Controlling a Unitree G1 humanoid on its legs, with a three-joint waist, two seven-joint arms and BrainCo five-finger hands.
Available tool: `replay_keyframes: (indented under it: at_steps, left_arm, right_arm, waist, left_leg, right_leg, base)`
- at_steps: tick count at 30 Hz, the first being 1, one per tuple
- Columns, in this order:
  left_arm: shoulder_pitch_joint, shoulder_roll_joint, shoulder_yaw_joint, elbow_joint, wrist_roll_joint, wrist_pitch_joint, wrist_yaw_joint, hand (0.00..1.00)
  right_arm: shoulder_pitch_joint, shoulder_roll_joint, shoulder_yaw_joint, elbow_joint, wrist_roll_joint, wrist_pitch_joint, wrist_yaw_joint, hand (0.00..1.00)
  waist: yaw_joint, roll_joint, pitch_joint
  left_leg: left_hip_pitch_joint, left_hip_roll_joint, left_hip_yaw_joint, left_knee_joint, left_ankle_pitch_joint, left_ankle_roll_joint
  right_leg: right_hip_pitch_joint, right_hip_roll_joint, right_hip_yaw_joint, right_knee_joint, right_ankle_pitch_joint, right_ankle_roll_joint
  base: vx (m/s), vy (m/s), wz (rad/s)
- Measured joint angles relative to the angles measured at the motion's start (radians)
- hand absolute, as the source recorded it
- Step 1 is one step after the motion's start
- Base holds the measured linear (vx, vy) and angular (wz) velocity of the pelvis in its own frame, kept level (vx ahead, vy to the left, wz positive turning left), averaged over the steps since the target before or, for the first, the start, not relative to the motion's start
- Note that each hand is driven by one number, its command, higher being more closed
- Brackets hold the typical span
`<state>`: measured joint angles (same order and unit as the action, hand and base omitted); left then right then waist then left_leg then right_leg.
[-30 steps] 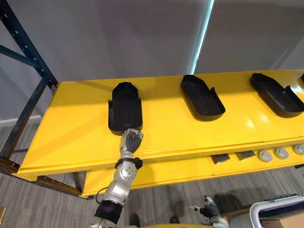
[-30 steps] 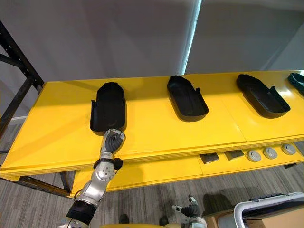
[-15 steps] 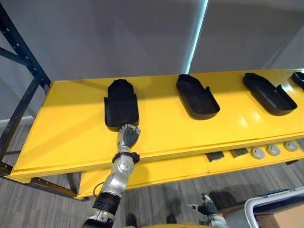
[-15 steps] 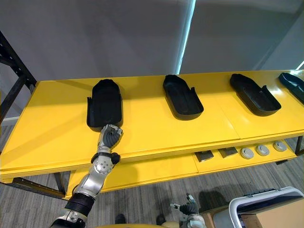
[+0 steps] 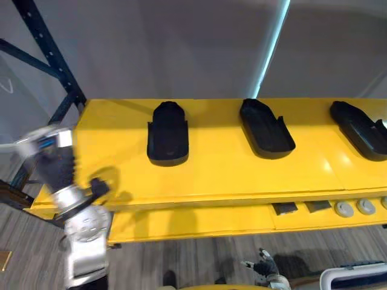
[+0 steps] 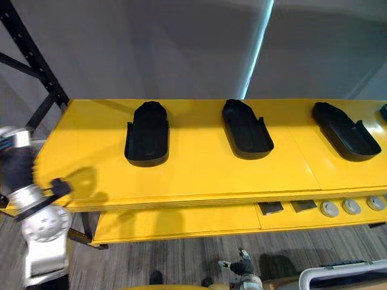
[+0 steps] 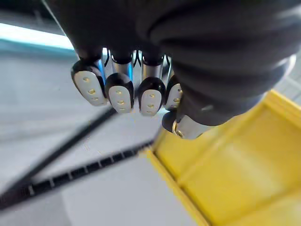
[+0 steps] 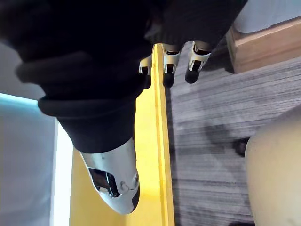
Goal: Walk over and take plastic housings, then place them on the shelf
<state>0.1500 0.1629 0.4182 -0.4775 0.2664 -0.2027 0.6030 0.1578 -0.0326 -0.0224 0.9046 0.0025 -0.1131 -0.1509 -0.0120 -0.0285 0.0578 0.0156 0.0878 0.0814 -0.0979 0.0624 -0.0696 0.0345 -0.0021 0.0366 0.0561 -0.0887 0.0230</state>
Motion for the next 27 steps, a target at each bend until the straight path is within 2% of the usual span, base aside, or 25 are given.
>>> replay_keyframes:
  at_steps: [3,4,7,8,9,10,12,16,20,23,27]
  left_arm:
    - [0.088,-0.019,0.092,0.062,-0.143,-0.009,0.014,1.00]
    - [0.123,-0.036,0.124,0.129,-0.239,-0.014,0.009,1.00]
    - [0.162,-0.049,0.128,0.315,-0.298,0.008,-0.025,1.00]
    - [0.178,-0.063,0.108,0.443,-0.299,0.041,-0.070,0.00]
    - [0.178,-0.068,0.097,0.486,-0.298,0.049,-0.084,0.00]
    - [0.178,-0.084,0.077,0.593,-0.295,0.071,-0.124,0.00]
    - [0.178,-0.109,0.056,0.746,-0.305,0.086,-0.186,0.00]
    - [0.158,-0.152,0.008,1.024,-0.353,0.114,-0.258,0.00]
    - [0.148,-0.192,-0.048,1.134,-0.343,0.122,-0.299,0.00]
    - [0.131,-0.190,-0.084,1.178,-0.322,0.120,-0.322,0.00]
    - [0.105,-0.187,-0.125,1.218,-0.288,0.118,-0.349,0.00]
  right_arm:
    - [0.026,-0.004,0.000,-0.024,-0.001,0.004,-0.002,0.00]
    - [0.025,-0.003,0.002,-0.032,-0.001,0.004,-0.002,0.00]
    - [0.028,-0.001,0.002,-0.071,-0.001,0.007,-0.002,0.00]
    - [0.028,0.002,0.001,-0.086,-0.001,0.009,-0.002,0.00]
    - [0.032,0.004,0.001,-0.097,-0.001,0.010,-0.003,0.00]
    - [0.039,0.006,0.002,-0.113,-0.001,0.009,-0.003,0.00]
    - [0.044,0.013,0.001,-0.120,0.000,0.010,-0.003,0.00]
    - [0.046,0.029,0.000,-0.137,0.010,0.010,-0.003,0.00]
    - [0.054,0.029,-0.017,-0.134,0.027,0.012,-0.003,0.00]
    - [0.055,0.028,-0.042,-0.126,0.031,0.012,-0.003,0.00]
    - [0.048,0.027,-0.063,-0.084,0.036,0.015,-0.002,0.00]
  waist:
    - [0.034,-0.002,-0.001]
    - [0.034,-0.002,-0.001]
    - [0.034,-0.003,-0.002]
    - [0.034,-0.007,-0.005]
    - [0.034,-0.008,-0.005]
    - [0.033,-0.011,-0.008]
    - [0.032,-0.010,-0.013]
    - [0.030,-0.022,-0.020]
    - [0.030,-0.009,-0.020]
    - [0.029,0.005,-0.019]
    - [0.028,0.009,-0.021]
  left_leg:
    - [0.000,0.000,-0.004,0.000,-0.004,0.003]
    - [0.000,0.000,-0.007,0.001,-0.005,0.004]
    - [0.000,0.000,-0.006,0.001,-0.007,0.006]
    - [0.004,0.000,-0.005,0.001,-0.006,0.007]
    - [0.011,0.000,-0.005,0.001,-0.004,0.010]
    - [0.018,-0.002,-0.004,0.001,-0.001,0.007]
    - [0.026,-0.006,0.002,0.001,-0.004,0.008]
    - [0.038,-0.011,0.010,0.001,-0.010,0.010]
    - [0.046,-0.019,0.009,0.001,-0.015,0.015]
    - [0.047,-0.024,0.011,0.001,-0.021,0.015]
    - [0.045,-0.029,0.012,0.001,-0.023,0.016]
  right_leg:
    - [0.002,-0.002,-0.009,0.010,-0.009,-0.001]
    - [0.004,-0.003,-0.013,0.012,-0.011,-0.001]
    - [0.007,-0.005,-0.015,0.014,-0.015,-0.001]
    - [0.008,-0.007,-0.019,0.016,-0.016,0.001]
    - [0.009,-0.009,-0.021,0.018,-0.019,0.002]
    - [0.012,-0.013,-0.022,0.030,-0.027,0.005]
    - [0.014,-0.017,-0.022,0.035,-0.032,0.007]
    - [0.012,-0.022,-0.014,0.056,-0.048,0.011]
    - [0.012,-0.030,-0.015,0.064,-0.057,0.012]
    - [0.011,-0.034,-0.015,0.063,-0.060,0.015]
    - [0.011,-0.035,-0.013,0.062,-0.061,0.017]
  base:
    - [0.00,-0.009,0.11]
    - [0.00,-0.006,0.06]
    - [0.00,-0.002,0.01]
    - [0.00,0.000,0.00]
    - [0.05,-0.004,0.01]
    - [0.04,-0.003,0.02]
    - [0.03,0.006,-0.06]
    - [0.01,0.005,-0.05]
    - [0.00,0.002,0.01]
    - [0.00,0.000,0.00]
    - [0.00,0.000,0.00]
